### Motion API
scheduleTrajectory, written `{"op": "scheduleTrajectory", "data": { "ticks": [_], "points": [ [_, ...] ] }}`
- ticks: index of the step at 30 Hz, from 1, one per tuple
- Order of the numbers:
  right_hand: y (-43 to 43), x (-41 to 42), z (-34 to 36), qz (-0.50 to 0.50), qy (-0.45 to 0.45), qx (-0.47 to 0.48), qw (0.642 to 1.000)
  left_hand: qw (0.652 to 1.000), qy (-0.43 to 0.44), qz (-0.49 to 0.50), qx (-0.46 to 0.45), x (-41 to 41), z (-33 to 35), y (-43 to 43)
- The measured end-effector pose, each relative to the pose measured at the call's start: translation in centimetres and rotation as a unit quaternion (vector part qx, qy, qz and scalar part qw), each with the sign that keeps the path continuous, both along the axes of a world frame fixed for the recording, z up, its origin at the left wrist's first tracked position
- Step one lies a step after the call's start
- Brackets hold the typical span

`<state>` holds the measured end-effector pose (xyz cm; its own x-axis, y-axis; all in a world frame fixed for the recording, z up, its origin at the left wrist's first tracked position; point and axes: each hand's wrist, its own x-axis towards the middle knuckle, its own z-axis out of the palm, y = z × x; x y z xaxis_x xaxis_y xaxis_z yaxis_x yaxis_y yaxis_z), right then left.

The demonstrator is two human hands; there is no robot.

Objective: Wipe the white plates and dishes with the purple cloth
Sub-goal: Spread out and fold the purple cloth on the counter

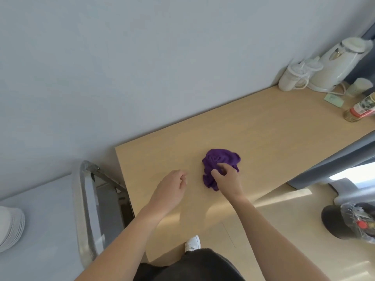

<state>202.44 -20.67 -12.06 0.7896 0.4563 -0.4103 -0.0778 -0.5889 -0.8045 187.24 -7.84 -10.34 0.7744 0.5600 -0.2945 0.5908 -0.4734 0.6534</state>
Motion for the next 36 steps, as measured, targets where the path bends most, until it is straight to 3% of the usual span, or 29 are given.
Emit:
{"op": "scheduleTrajectory", "data": {
  "ticks": [8, 12, 21, 25, 30, 34, 36],
  "points": [
    [1.7, -2.9, 3.1, 0.128, 0.066, 0.164, 0.976, 0.993, -0.097, 0.042, 0.047, -0.3, 0.6, 1.5],
    [3.3, -2.4, 3.4, 0.132, 0.056, 0.145, 0.979, 0.985, -0.106, 0.114, 0.072, -1.1, 1.7, 2.8],
    [4.4, -1.4, 2.9, 0.166, -0.032, 0.058, 0.984, 0.969, -0.169, 0.133, 0.118, -2.5, 3.3, 4.8],
    [3.1, -1.0, 2.0, 0.137, -0.062, 0.041, 0.988, 0.972, -0.119, 0.143, 0.142, -3.4, 2.1, 4.7],
    [2.1, -1.0, 0.6, 0.103, -0.077, -0.022, 0.992, 0.994, 0.072, 0.051, 0.070, -3.8, 0.4, 3.5],
    [2.9, -0.8, 0.1, 0.142, -0.151, -0.040, 0.977, 0.992, 0.049, 0.093, 0.067, -3.1, 0.4, 2.0],
    [3.9, -1.0, -0.2, 0.165, -0.150, -0.041, 0.974, 0.986, 0.092, 0.124, 0.069, -2.8, -0.2, 1.8]
  ]
}}
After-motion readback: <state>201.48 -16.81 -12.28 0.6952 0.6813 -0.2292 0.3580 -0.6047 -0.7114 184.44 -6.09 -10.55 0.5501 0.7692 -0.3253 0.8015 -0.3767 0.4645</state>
